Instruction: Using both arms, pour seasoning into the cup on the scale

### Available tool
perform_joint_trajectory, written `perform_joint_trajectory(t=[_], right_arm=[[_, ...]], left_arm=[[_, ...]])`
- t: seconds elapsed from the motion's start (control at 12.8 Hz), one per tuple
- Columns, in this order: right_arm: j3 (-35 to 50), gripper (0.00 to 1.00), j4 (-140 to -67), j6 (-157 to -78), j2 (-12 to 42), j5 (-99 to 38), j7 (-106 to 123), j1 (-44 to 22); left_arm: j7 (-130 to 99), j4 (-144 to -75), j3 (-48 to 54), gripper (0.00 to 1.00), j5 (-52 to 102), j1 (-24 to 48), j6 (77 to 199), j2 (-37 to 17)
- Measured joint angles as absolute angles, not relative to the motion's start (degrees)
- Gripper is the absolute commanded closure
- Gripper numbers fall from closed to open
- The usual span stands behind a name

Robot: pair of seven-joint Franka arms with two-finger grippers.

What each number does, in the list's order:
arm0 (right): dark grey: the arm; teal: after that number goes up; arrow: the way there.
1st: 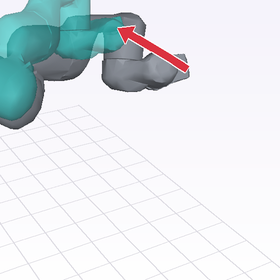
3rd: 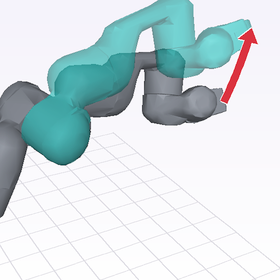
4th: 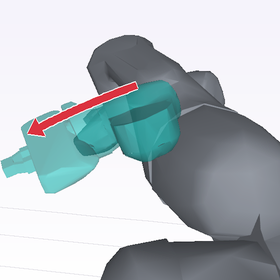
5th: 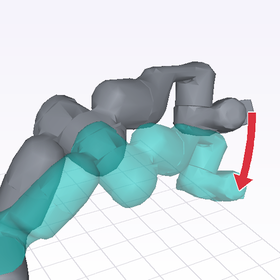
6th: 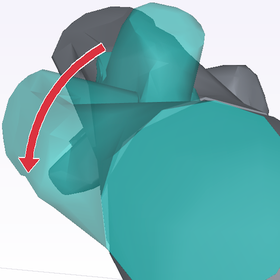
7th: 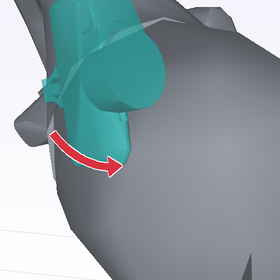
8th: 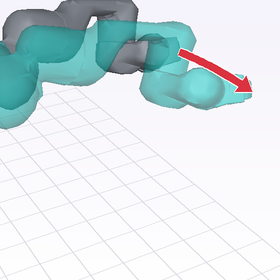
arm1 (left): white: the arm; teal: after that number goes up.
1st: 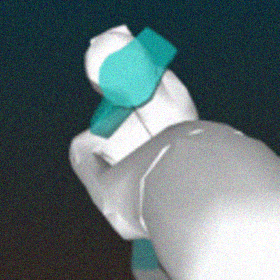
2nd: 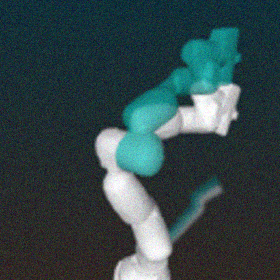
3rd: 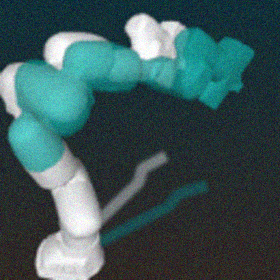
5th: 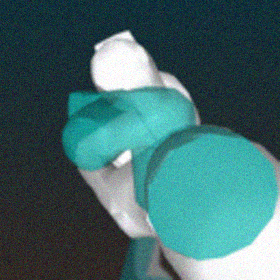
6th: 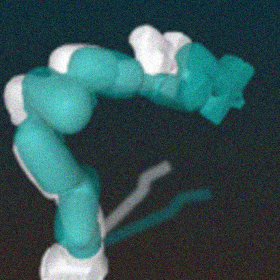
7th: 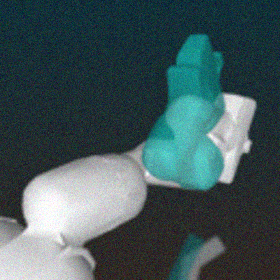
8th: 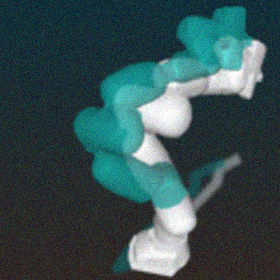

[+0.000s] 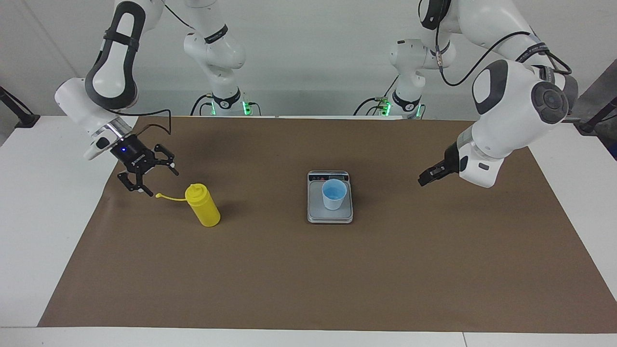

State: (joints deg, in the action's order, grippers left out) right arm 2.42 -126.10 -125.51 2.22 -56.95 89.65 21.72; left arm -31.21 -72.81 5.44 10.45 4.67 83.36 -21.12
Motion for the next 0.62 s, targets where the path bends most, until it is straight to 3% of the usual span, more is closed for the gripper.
perform_joint_trajectory(t=[0.62], right_arm=[[2.7,0.00,-126.2,-125.5,5.8,-63.5,101.8,19.8]], left_arm=[[-15.4,-72.8,4.9,0.41,7.2,-1.5,78.1,-17.7]])
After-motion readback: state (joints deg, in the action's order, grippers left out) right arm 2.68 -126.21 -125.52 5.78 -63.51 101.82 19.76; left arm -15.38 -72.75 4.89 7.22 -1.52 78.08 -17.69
